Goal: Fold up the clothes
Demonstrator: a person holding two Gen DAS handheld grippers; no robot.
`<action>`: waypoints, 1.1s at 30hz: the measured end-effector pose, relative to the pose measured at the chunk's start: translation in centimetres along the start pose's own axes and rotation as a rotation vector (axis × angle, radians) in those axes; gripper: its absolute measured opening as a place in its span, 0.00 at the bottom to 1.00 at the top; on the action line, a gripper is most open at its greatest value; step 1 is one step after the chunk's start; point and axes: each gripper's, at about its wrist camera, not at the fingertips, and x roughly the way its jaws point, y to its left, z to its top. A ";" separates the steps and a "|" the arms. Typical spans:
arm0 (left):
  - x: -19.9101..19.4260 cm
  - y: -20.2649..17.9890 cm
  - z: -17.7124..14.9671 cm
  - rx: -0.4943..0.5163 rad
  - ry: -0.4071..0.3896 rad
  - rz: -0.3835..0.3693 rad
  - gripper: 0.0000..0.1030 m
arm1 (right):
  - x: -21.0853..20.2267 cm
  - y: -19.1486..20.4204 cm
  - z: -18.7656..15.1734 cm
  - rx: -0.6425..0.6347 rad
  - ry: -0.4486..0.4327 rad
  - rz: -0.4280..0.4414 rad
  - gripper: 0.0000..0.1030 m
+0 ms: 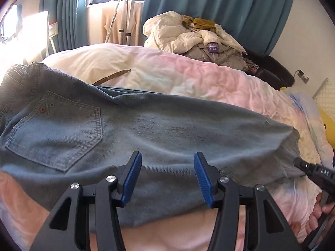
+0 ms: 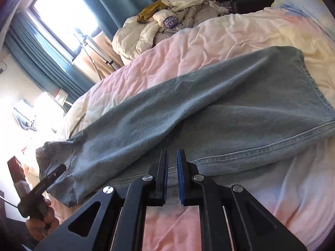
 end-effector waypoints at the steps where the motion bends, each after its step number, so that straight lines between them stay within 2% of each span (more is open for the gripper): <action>1: -0.5 -0.8 -0.6 0.021 -0.001 -0.011 0.51 | -0.8 -0.7 0.3 0.020 -0.010 0.005 0.12; 5: -1.8 -3.7 -2.9 0.134 -0.029 -0.040 0.51 | -2.1 -3.2 1.6 0.125 -0.030 0.009 0.26; 9: -0.3 -5.3 -4.0 0.211 -0.003 -0.011 0.52 | -0.8 -5.9 3.6 0.219 -0.024 0.004 0.37; 13: 1.9 -5.8 -4.3 0.244 0.024 0.043 0.52 | 2.4 -7.6 5.9 0.278 0.002 0.058 0.37; 16: 3.2 -6.0 -4.4 0.265 0.032 0.066 0.52 | 5.2 -8.2 7.7 0.265 0.016 0.037 0.37; 19: 3.8 -6.2 -4.2 0.287 -0.004 0.094 0.52 | 7.2 -9.1 9.1 0.238 0.002 -0.021 0.37; 22: 3.8 -6.5 -3.7 0.300 -0.045 0.080 0.52 | 8.9 -11.5 9.9 0.309 0.004 -0.033 0.37; 24: 4.5 -6.8 -3.4 0.321 -0.036 0.067 0.52 | 9.8 -12.9 10.4 0.363 -0.003 -0.008 0.37; 27: 5.8 -6.9 -3.3 0.336 -0.004 0.052 0.52 | 10.5 -13.3 11.2 0.350 -0.018 -0.008 0.37; 28: 6.2 -6.9 -3.3 0.331 0.009 0.048 0.52 | 10.7 -13.3 11.3 0.342 -0.022 -0.009 0.37; 30: 6.7 -6.8 -3.2 0.327 0.020 0.041 0.52 | 10.8 -13.3 11.5 0.326 -0.037 -0.022 0.29; 32: 6.9 -6.9 -3.1 0.333 0.018 0.037 0.51 | 10.7 -13.3 11.6 0.304 -0.055 -0.049 0.08; 33: 6.9 -6.9 -3.0 0.337 0.016 0.033 0.44 | 10.4 -13.3 11.8 0.301 -0.071 -0.043 0.06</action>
